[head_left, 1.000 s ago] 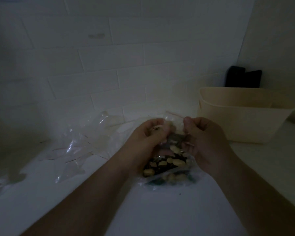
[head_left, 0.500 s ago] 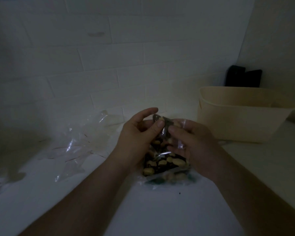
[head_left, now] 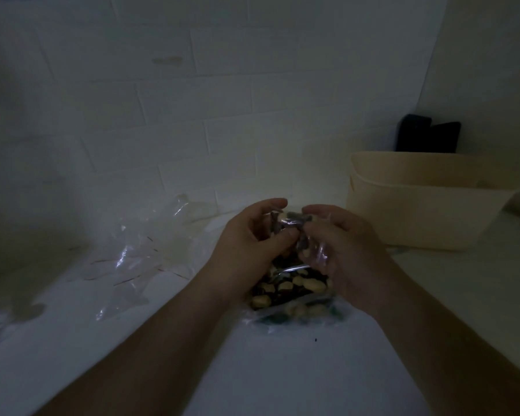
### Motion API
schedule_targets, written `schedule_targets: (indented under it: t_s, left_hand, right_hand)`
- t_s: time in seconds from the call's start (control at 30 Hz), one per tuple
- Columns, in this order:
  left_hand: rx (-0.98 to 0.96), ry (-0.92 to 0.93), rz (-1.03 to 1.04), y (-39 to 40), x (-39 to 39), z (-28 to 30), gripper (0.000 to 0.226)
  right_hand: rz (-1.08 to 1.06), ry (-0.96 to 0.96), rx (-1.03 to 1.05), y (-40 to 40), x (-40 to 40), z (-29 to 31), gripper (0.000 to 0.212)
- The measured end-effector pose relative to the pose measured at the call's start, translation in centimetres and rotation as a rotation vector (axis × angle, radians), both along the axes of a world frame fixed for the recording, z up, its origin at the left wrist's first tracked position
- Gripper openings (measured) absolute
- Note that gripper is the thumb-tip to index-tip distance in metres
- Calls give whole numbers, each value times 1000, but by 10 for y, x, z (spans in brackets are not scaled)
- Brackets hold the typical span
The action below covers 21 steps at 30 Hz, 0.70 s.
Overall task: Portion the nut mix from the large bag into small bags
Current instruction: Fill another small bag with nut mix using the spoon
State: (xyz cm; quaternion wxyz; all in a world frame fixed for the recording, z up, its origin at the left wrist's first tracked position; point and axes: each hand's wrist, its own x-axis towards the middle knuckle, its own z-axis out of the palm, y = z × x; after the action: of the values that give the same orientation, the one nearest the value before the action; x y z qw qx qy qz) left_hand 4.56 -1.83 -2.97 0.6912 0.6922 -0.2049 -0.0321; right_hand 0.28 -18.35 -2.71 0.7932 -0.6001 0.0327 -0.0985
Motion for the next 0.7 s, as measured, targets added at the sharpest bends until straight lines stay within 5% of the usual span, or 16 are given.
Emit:
schedule_targets:
  t_s: [0.2,0.37,0.57,0.7]
  left_hand:
    - [-190,164,-30,-1,1,0,36]
    - [-158,222,-73,-4,0,-1,38]
    - [-272,241,-75,-3,3,-4,61]
    - [-330,303,-51,-5,3,-2,39]
  right_hand:
    - [39,-32,-73,0,-1,-4,14]
    - [-19,-31,-69,-4,3,-6,13]
    - [94,4,-59,1,1,-8,15]
    - [38,-26,-17,2,3,-9,14]
